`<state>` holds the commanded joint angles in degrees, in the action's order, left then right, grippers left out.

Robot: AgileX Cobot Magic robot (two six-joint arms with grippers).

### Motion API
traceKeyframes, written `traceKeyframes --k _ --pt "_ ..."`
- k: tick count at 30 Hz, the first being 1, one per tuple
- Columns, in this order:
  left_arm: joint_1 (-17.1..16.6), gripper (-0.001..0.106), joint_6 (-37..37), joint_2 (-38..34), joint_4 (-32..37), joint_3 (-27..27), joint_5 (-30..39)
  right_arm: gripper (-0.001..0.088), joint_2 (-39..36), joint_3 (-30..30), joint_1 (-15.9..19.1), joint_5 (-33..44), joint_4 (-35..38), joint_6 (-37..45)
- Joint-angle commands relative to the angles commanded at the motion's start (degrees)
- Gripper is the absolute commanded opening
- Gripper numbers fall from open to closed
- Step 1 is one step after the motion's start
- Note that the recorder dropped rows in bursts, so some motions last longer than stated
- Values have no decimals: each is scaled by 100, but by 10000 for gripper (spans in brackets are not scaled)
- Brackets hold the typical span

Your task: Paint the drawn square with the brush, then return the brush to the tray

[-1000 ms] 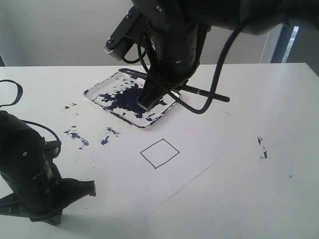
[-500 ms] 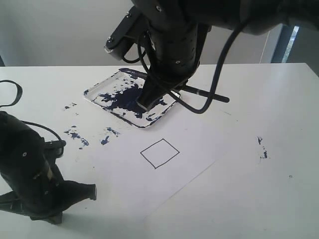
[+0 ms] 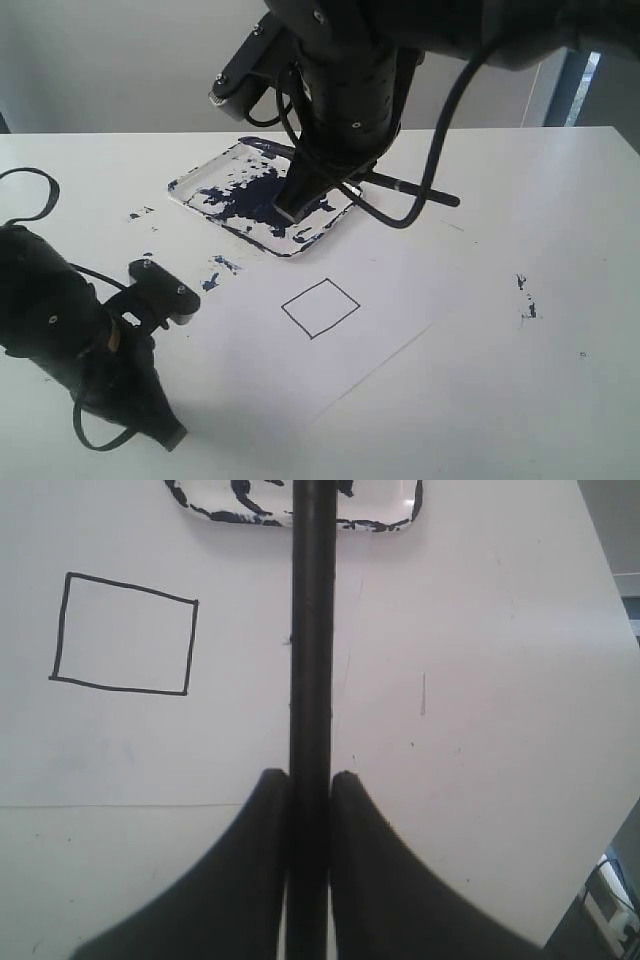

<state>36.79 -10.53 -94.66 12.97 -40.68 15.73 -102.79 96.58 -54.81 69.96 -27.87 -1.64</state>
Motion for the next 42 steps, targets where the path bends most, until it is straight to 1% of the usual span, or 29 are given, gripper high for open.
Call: traceKeyframes --k 2,3,5,8,9,11,12,14,16,18,22,23,26,27,28,29,30,32,33,34,38,42 --pt "0 0 -306 0 -217 0 -86 0 0 0 0 0 12 6" --pt "0 0 -578 0 -353 0 -331 0 0 0 0 0 24 6" --pt "0 0 -754 0 -550 0 -608 0 0 0 0 0 78 6" --pt "0 0 -765 0 -566 0 -697 0 0 0 0 0 127 6" --pt "0 0 -741 0 -566 -12 -765 0 0 0 0 0 127 59" --pt "0 0 -364 43 -555 -25 -820 0 0 0 0 0 85 164" --pt "0 0 25 150 -555 -102 -710 0 0 0 0 0 19 164" --pt "0 0 298 405 -541 -311 -497 0 0 0 0 0 -156 164" --pt "0 0 284 611 -541 -507 -466 0 0 0 0 0 -238 164" --pt "0 0 283 672 -541 -616 -422 0 0 0 0 0 -288 164" --pt "0 11 283 660 -541 -670 -422 0 0 -65 0 0 -325 164" --pt "0 36 222 660 -565 -670 -395 0 0 -102 0 0 -339 164" --pt "0 214 -77 660 -565 -670 -332 0 0 -349 0 0 -517 164" --pt "0 328 -126 660 -565 -670 -344 0 0 -452 0 0 -611 164" --pt "0 417 -150 660 -565 -670 -390 0 0 -548 0 0 -669 164" --pt "0 542 -150 660 -573 -670 -436 0 0 -626 0 0 -670 164" --pt "0 696 -150 660 -586 -670 -526 0 0 -699 0 0 -680 164" --pt "0 854 -127 623 -586 -670 -661 0 0 -836 0 0 -680 164" --pt "0 873 -101 582 -586 -670 -674 0 0 -891 0 0 -669 164" --pt "0 865 -86 546 -586 -670 -674 0 0 -958 0 0 -657 164" --pt "62 752 240 345 -586 -670 -608 0 0 -1147 0 0 -632 164" --pt "187 749 503 176 -556 -749 -634 0 0 -1362 0 0 -519 195"
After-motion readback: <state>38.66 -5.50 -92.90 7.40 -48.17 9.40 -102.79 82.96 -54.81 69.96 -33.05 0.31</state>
